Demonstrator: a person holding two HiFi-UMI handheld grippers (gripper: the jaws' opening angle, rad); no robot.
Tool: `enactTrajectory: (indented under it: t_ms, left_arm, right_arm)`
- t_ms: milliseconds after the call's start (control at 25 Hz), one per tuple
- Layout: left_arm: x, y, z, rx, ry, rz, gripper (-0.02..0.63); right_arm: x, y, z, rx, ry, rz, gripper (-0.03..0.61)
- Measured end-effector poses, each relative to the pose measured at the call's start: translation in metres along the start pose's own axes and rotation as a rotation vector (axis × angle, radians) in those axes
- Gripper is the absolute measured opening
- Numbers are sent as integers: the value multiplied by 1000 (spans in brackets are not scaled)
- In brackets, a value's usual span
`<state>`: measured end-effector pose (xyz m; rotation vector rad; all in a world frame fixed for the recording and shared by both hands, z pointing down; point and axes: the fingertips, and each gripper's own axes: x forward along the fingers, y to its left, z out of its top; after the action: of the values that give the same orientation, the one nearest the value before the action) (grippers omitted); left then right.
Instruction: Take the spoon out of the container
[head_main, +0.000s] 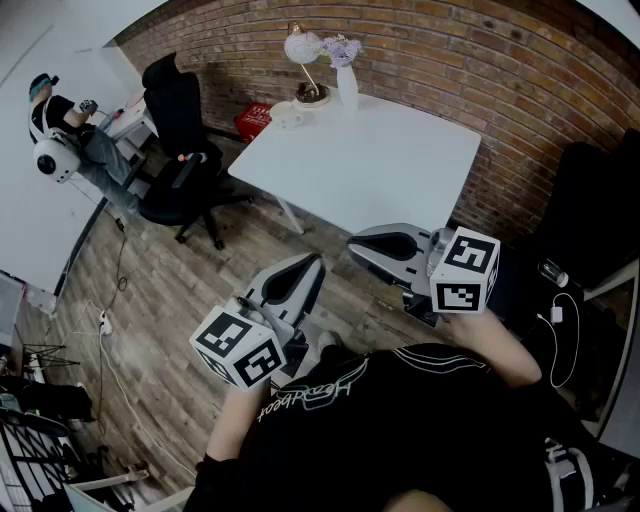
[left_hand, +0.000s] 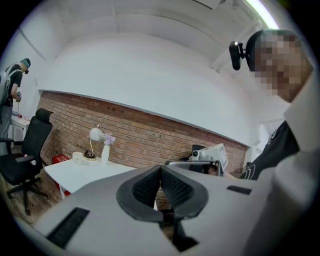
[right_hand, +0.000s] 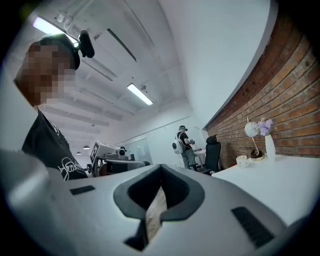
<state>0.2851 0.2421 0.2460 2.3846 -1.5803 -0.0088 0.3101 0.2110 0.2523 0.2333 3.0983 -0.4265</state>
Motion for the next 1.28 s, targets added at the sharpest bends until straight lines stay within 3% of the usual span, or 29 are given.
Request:
enactTrajectory:
  t_ms: [360, 760, 1000, 1280]
  left_arm:
    - [0, 10, -11, -25, 13, 32, 5]
    - [-1, 66, -19, -69, 17, 66, 5]
    - [7, 115, -18, -85, 17, 48, 5]
    - [19, 201, 0, -103, 33, -5, 5]
  right_arm:
    - [8, -13, -19, 59, 30, 0, -3]
    - [50, -37, -31, 83, 35, 35, -3]
    - [86, -71, -33, 90, 39, 11, -3]
    - [151, -127, -22, 96, 39, -53, -3]
